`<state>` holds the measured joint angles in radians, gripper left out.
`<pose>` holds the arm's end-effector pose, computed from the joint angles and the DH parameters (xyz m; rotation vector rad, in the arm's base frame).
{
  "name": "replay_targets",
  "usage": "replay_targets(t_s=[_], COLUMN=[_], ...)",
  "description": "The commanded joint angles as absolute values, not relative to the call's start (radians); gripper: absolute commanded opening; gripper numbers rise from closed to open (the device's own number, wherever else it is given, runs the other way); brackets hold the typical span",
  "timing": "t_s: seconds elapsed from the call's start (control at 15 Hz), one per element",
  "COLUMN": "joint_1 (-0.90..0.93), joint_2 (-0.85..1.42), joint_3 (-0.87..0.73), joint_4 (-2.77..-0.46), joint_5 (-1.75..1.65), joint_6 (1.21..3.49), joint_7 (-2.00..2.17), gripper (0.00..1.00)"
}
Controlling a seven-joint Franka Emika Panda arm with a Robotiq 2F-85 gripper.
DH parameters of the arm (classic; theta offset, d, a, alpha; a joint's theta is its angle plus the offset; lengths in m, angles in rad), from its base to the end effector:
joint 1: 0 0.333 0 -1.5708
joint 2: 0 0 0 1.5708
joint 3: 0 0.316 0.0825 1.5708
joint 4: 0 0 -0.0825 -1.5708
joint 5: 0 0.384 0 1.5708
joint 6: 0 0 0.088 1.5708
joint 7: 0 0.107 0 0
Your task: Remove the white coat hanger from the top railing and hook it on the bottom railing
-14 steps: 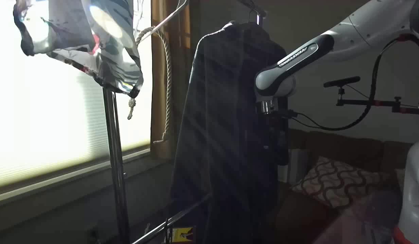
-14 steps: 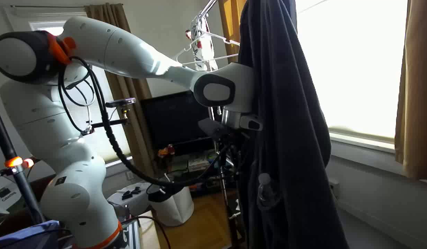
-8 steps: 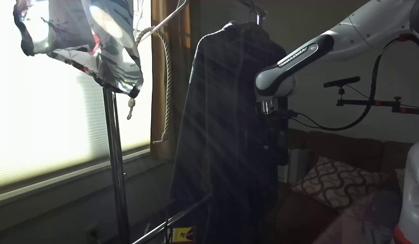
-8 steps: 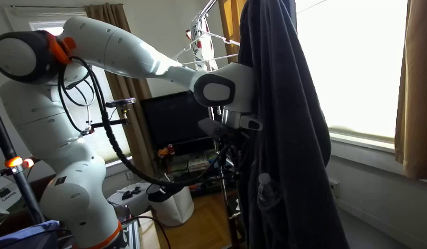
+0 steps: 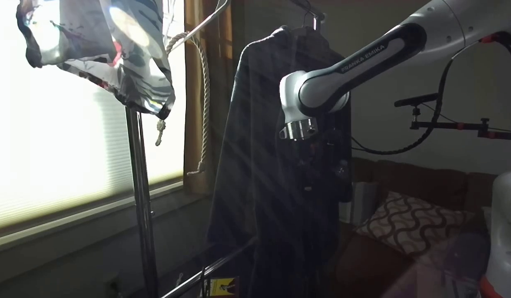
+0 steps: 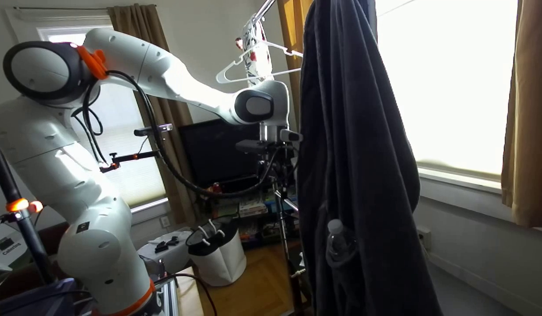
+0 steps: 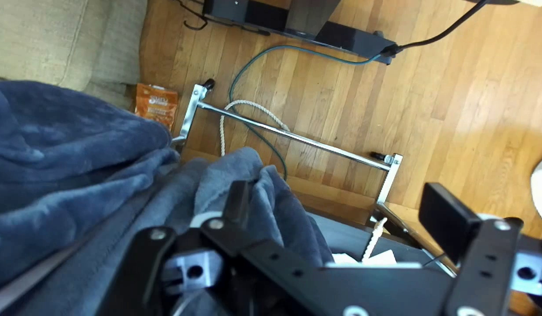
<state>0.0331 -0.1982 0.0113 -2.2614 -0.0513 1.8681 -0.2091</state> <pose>0.4614 0.0167 0.4283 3.0642 0.4207 -0.3080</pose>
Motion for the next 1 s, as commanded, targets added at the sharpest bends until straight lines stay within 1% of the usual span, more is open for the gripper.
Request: replay_targets(t_s=[0.0,0.13,0.27,0.33,0.47,0.67,0.93], joint_1=[0.076,0.095,0.089,0.1,0.098,0.171,0.248], joint_2=[-0.384,-0.469,-0.508,-0.432,-0.48,-0.423,-0.452], joint_3=[0.075,0.086,0.089,0.084,0.083,0.084,0.101], joint_4=[-2.327,-2.342,-2.354,-2.278,-2.302,-2.297,-2.248], joint_5=[-0.117,-0.133,-0.191,-0.14,-0.168,-0.104,-0.067], joint_6=[1.899,1.909,1.958,1.893,1.915,1.991,1.968], joint_7=[-0.151,-0.193,-0.188,-0.179,-0.178,-0.306,-0.445], gripper=[1.0,1.0,1.0,1.0,1.0,1.0,1.0])
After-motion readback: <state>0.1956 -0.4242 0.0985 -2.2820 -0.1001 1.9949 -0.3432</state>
